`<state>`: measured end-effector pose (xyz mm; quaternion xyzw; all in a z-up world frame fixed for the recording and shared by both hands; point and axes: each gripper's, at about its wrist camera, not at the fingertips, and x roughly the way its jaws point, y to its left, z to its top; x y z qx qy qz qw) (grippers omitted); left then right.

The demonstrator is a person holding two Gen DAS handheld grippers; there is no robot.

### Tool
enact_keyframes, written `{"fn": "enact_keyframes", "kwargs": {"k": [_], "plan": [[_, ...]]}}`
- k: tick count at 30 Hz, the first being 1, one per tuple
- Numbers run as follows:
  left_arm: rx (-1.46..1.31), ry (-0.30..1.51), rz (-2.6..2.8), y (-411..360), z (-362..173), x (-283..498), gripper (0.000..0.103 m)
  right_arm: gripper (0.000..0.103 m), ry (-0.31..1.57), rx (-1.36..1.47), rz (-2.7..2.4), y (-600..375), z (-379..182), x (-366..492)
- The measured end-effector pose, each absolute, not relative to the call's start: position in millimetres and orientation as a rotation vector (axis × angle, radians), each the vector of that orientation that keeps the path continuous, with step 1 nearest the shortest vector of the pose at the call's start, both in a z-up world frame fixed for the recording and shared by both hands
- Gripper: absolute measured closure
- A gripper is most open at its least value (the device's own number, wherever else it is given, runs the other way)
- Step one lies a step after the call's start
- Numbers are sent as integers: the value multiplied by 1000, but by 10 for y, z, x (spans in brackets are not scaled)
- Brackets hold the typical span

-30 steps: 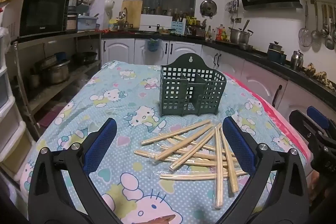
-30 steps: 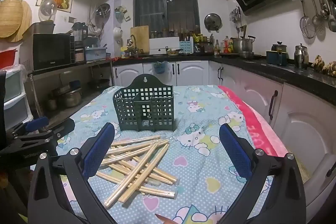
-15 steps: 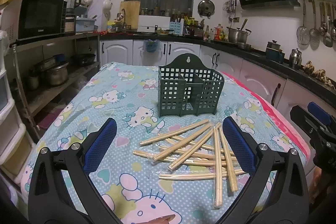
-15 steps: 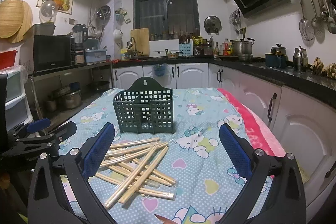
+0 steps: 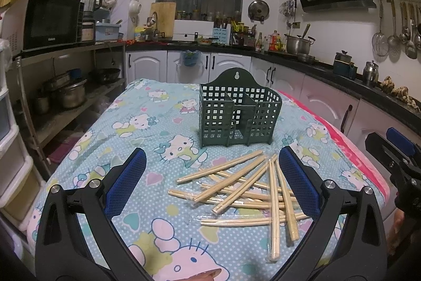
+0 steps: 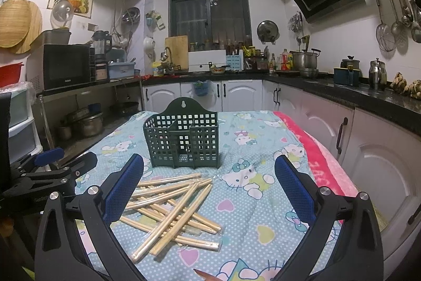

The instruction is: Organize utensils

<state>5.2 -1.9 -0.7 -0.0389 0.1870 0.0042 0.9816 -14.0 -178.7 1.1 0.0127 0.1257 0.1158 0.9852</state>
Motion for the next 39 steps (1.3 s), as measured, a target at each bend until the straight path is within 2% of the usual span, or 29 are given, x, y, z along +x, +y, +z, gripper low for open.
{"fn": "enact_keyframes", "kwargs": {"k": [9,20,33,34,37,39], "plan": [[-82,382,-11,6,-19,65,10,6,252,13,276,-1753,50,-125],[-186,405,1,400,61,145,10,6,301,-49,382,-1536,98,-52],[-209,522,-82,617,99,397,10,6,514,-63,434,-1316,142,569],[-212,542,-91,628,77,440,10,8,538,-67,430,-1303,119,645],[-229,598,-125,662,-12,565,11,23,601,-88,428,-1264,24,830],[-243,641,-152,692,-101,669,18,26,640,-98,436,-1254,-55,929]]}}
